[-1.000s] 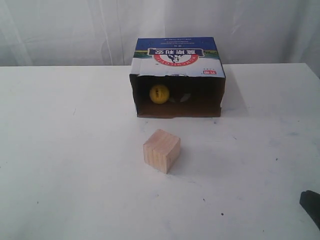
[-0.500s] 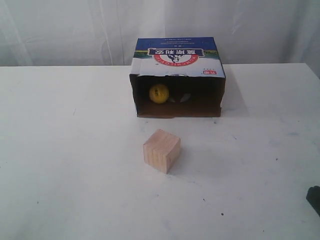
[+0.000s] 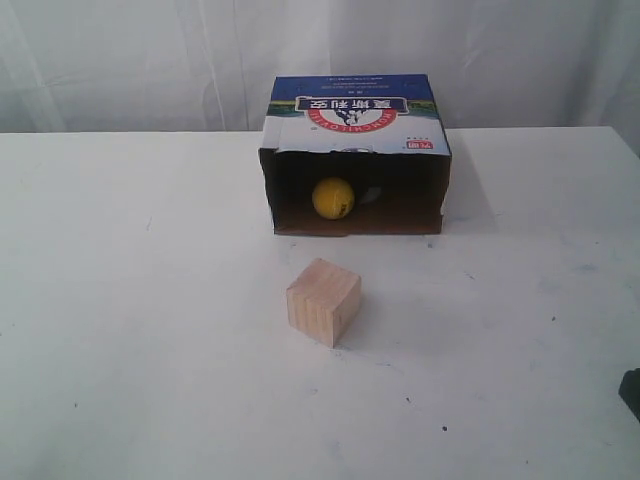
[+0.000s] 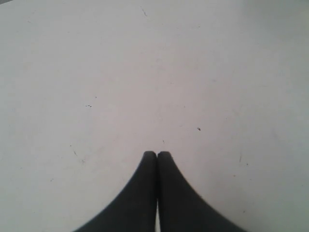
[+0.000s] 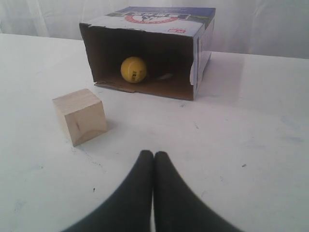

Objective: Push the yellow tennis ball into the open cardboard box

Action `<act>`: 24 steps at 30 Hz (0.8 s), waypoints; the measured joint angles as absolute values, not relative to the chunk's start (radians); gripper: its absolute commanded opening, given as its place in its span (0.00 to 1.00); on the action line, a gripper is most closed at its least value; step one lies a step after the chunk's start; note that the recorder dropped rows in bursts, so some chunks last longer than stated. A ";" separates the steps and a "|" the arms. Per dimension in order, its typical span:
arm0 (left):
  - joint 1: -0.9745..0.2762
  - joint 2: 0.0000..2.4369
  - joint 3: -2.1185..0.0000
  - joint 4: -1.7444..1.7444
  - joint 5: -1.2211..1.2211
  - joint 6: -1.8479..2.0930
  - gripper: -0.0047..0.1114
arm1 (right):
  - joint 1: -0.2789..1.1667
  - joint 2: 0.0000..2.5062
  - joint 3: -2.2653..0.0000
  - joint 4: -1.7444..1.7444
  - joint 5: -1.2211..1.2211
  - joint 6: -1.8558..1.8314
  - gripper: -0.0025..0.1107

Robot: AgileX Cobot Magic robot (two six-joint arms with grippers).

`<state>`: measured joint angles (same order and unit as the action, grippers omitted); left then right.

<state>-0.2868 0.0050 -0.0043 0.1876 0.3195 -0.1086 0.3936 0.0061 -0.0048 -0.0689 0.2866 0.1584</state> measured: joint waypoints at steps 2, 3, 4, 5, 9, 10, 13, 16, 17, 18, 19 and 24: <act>-0.287 0.005 -0.004 0.188 0.320 -0.109 0.04 | 0.394 0.006 -0.005 -0.069 0.287 0.156 0.02; -0.287 0.005 -0.004 0.188 0.320 -0.109 0.04 | 0.394 0.006 -0.005 -0.069 0.287 0.149 0.02; -0.287 0.005 -0.004 0.188 0.320 -0.109 0.04 | 0.394 0.006 -0.005 -0.069 0.287 0.130 0.02; -0.287 0.005 -0.004 0.188 0.320 -0.109 0.04 | 0.394 0.006 -0.005 -0.069 0.287 0.116 0.02; -0.287 0.005 -0.004 0.188 0.320 -0.109 0.04 | 0.394 0.006 -0.005 -0.069 0.287 0.056 0.02; -0.287 0.005 -0.004 0.188 0.320 -0.109 0.04 | 0.394 0.006 -0.005 -0.069 0.287 0.043 0.02; -0.287 0.005 -0.004 0.188 0.320 -0.109 0.04 | 0.394 0.006 -0.005 -0.069 0.288 0.010 0.02; -0.287 0.005 -0.004 0.188 0.320 -0.109 0.04 | 0.394 0.006 -0.005 -0.069 0.294 -0.006 0.02; -0.287 0.005 -0.004 0.188 0.320 -0.109 0.04 | 0.394 0.006 -0.005 -0.069 0.295 -0.008 0.02; -0.287 0.005 -0.004 0.188 0.320 -0.109 0.04 | 0.394 0.006 -0.005 -0.069 0.297 -0.010 0.02; -0.287 0.005 -0.004 0.188 0.320 -0.109 0.04 | 0.394 0.006 -0.005 -0.069 0.297 -0.010 0.02; -0.287 0.005 -0.004 0.188 0.320 -0.109 0.04 | 0.394 0.006 -0.005 -0.069 0.299 -0.010 0.02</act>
<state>-0.2868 0.0050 -0.0043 0.1876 0.3195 -0.1086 0.3936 0.0061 -0.0048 -0.0689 0.2986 -0.0099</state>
